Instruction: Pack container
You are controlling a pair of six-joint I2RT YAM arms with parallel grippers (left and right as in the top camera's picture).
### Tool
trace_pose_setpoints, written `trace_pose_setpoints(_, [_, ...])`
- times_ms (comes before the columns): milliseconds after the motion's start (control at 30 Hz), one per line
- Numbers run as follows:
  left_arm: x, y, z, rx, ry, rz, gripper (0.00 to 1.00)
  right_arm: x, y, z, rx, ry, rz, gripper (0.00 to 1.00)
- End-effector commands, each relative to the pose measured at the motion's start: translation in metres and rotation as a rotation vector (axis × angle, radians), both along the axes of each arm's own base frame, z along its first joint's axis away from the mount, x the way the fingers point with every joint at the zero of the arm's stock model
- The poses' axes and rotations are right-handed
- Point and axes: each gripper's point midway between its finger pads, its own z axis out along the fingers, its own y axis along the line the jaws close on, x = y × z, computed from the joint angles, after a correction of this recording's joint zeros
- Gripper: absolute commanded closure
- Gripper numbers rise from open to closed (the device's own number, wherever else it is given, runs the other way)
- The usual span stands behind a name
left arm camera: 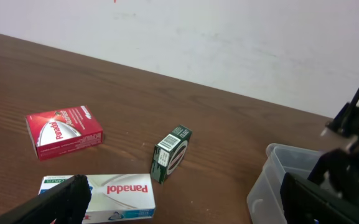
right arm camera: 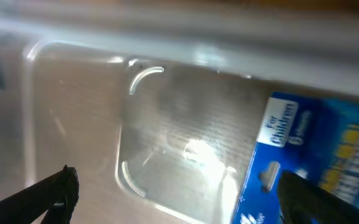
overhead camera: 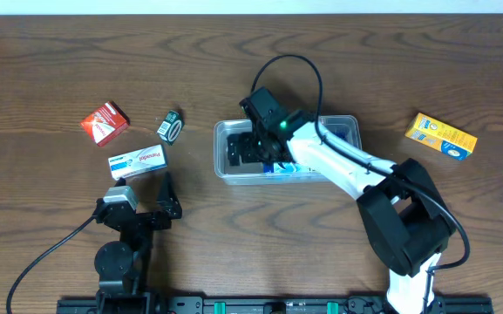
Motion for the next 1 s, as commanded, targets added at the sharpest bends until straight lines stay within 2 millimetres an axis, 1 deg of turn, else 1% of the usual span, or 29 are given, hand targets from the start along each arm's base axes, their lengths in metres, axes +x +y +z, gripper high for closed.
trace_pose_setpoints(0, [-0.001,-0.003,-0.016,0.012,0.051,-0.016,0.02,0.022,0.008,0.046,0.051,-0.085,0.039,0.01])
trace_pose_setpoints(100, [-0.001,-0.003,-0.016,0.012,0.051,-0.016,0.02,0.023,0.008,0.074,0.047,-0.097,0.063,0.03])
trace_pose_setpoints(167, [-0.001,-0.003,-0.016,0.012,0.051,-0.016,0.02,0.021,0.008,0.094,0.048,-0.103,0.083,0.01])
trace_pose_setpoints(233, [-0.001,-0.003,-0.016,0.012,0.051,-0.016,0.02,0.021,0.002,0.114,0.04,-0.114,0.099,0.01])
trace_pose_setpoints(300, [-0.001,-0.003,-0.016,0.012,0.051,-0.016,0.02,0.023,-0.012,0.137,0.028,-0.135,0.105,0.01])
trace_pose_setpoints(333, [-0.001,-0.003,-0.016,0.012,0.051,-0.016,0.02,0.026,-0.023,0.151,0.022,-0.146,0.101,0.01])
trace_pose_setpoints(367, [-0.001,-0.003,-0.016,0.012,0.051,-0.016,0.02,0.029,-0.034,0.16,0.017,-0.151,0.089,0.01])
trace_pose_setpoints(400, [-0.001,-0.003,-0.016,0.012,0.051,-0.016,0.02,0.033,-0.05,0.171,0.011,-0.159,0.069,0.01])
trace_pose_setpoints(433, [-0.001,-0.003,-0.016,0.012,0.051,-0.016,0.02,0.038,-0.072,0.18,-0.007,-0.166,0.037,0.01])
trace_pose_setpoints(500, [-0.001,-0.003,-0.016,0.012,0.051,-0.016,0.02,0.047,-0.117,0.191,-0.055,-0.168,-0.058,0.01])
trace_pose_setpoints(533, [-0.001,-0.003,-0.016,0.012,0.051,-0.016,0.02,0.05,-0.143,0.194,-0.081,-0.163,-0.115,0.01])
trace_pose_setpoints(633, [-0.001,-0.003,-0.016,0.012,0.051,-0.016,0.02,0.052,-0.222,0.196,-0.161,-0.119,-0.292,0.01])
trace_pose_setpoints(733, [-0.001,-0.003,-0.016,0.012,0.051,-0.016,0.02,0.045,-0.285,0.19,-0.183,-0.037,-0.463,0.01])
trace_pose_setpoints(800, [-0.001,-0.003,-0.016,0.012,0.051,-0.016,0.02,0.038,-0.321,0.181,-0.188,0.021,-0.569,0.01])
trace_pose_setpoints(900, [-0.001,-0.003,-0.016,0.012,0.051,-0.016,0.02,0.028,-0.36,0.166,-0.201,0.078,-0.665,0.01])
trace_pose_setpoints(967, [-0.001,-0.003,-0.016,0.012,0.051,-0.016,0.02,0.02,-0.38,0.155,-0.219,0.114,-0.716,0.01])
